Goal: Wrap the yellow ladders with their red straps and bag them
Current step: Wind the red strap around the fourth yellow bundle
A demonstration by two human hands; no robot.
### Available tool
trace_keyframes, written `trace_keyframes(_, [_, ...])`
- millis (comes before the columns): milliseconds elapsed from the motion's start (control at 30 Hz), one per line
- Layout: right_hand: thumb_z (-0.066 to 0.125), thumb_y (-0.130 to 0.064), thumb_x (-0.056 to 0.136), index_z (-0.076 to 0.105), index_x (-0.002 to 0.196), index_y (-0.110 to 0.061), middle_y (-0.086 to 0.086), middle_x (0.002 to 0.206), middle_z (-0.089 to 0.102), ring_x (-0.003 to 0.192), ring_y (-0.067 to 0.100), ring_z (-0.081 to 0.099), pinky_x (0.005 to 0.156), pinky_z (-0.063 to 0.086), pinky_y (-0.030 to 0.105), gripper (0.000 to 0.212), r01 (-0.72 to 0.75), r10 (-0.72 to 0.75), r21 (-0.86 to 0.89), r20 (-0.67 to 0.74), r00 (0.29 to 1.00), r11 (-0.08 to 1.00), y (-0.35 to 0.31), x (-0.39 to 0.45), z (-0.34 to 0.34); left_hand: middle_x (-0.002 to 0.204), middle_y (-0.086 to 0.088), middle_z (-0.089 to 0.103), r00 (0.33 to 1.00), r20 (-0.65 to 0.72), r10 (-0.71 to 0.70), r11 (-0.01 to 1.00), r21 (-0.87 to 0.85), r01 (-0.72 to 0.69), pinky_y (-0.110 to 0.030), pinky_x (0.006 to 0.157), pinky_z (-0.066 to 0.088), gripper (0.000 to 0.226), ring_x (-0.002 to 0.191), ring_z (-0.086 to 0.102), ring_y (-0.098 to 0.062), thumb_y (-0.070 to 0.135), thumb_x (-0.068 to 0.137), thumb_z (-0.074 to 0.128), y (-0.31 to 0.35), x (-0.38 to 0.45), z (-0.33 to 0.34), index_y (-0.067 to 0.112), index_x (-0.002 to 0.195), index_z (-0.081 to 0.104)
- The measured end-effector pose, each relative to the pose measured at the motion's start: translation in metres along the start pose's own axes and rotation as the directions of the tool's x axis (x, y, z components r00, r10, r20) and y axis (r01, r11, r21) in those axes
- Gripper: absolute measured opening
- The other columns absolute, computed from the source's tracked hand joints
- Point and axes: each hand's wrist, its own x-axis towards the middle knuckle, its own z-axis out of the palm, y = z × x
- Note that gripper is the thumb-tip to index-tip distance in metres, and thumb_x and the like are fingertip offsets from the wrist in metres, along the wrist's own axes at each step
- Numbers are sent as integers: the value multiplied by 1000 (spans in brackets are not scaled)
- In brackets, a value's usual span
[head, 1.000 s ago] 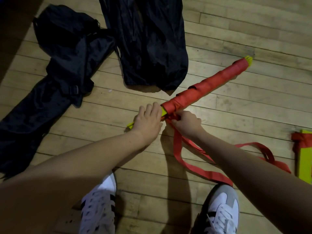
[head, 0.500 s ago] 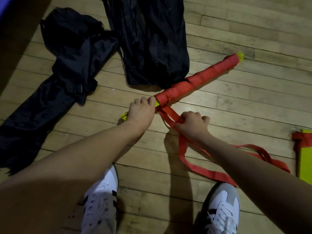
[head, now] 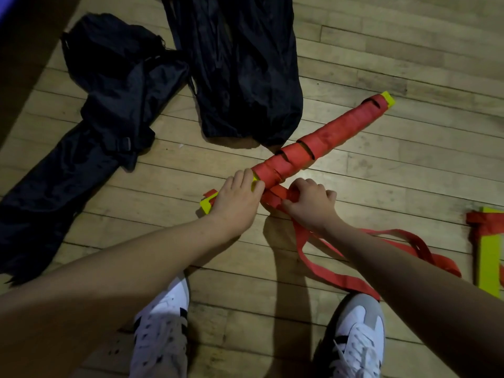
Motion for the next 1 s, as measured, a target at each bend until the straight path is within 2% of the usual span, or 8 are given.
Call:
trace_keyframes(67, [58,-32,85,56,103,-15,3,102,55,97,23,50,89,32,39,26,16,-16,58,-4,1000,998,2,-4,-2,103,-17,59,998,-47,29,998,-62,-32,-37,77,50,41,93,58,-32,18,60,79,2,4,-6,9,95,60])
trace_keyframes(200, [54,-25,88,59,107,-12,5,103,59,93,24,55,80,48,38,24,23,-17,177,-35,999,984,11,-10,-10,107,-16,56,999,-30,39,990,-132,-43,-39,84,46,37,99,54,-33,19,71,74,8,5,-12,7,102,58])
trace_keyframes(333, [44,-20,94,61,94,-12,6,94,65,86,22,60,75,52,40,19,-15,46,249,-119,992,968,26,-16,-16,94,-13,58,994,-76,82,977,-189,-96,-38,72,49,41,86,57,-33,22,62,82,13,9,-15,7,94,63])
trace_keyframes(567, [38,-21,95,55,82,-8,7,83,61,82,29,54,86,32,39,25,-119,139,80,-328,934,990,44,-15,-33,142,-2,38,972,124,200,922,-360,-144,-36,98,27,65,124,35,-25,36,88,64,41,38,-31,16,142,35])
trace_keyframes(733, [41,-20,95,59,104,-9,8,106,59,105,28,49,94,28,42,23,-234,197,-91,-306,932,968,56,-12,-37,119,0,59,947,222,230,908,-398,-127,-36,92,26,26,113,44,-23,34,95,53,49,57,-34,19,116,56])
trace_keyframes(833, [50,-14,89,50,130,-20,5,130,47,124,28,37,105,22,44,42,-151,124,-113,-217,968,982,62,-16,-41,107,3,63,960,213,182,840,-541,-39,-33,89,26,16,107,49,-21,30,97,51,53,63,-37,19,103,61])
trace_keyframes(933, [52,-23,88,51,129,-27,-3,133,45,128,24,32,105,15,42,41,108,-121,-96,-144,982,990,63,-22,-42,100,4,64,958,226,177,785,-620,1,-33,90,25,10,105,53,-20,25,96,51,57,67,-40,20,98,60])
trace_keyframes(1000, [53,-31,88,53,125,-29,-4,133,44,128,24,31,105,12,42,37,169,-179,-120,-75,981,978,64,-23,-37,95,5,65,961,235,146,756,-653,45,-33,90,25,7,102,55,-19,23,95,52,57,69,-41,22,94,59])
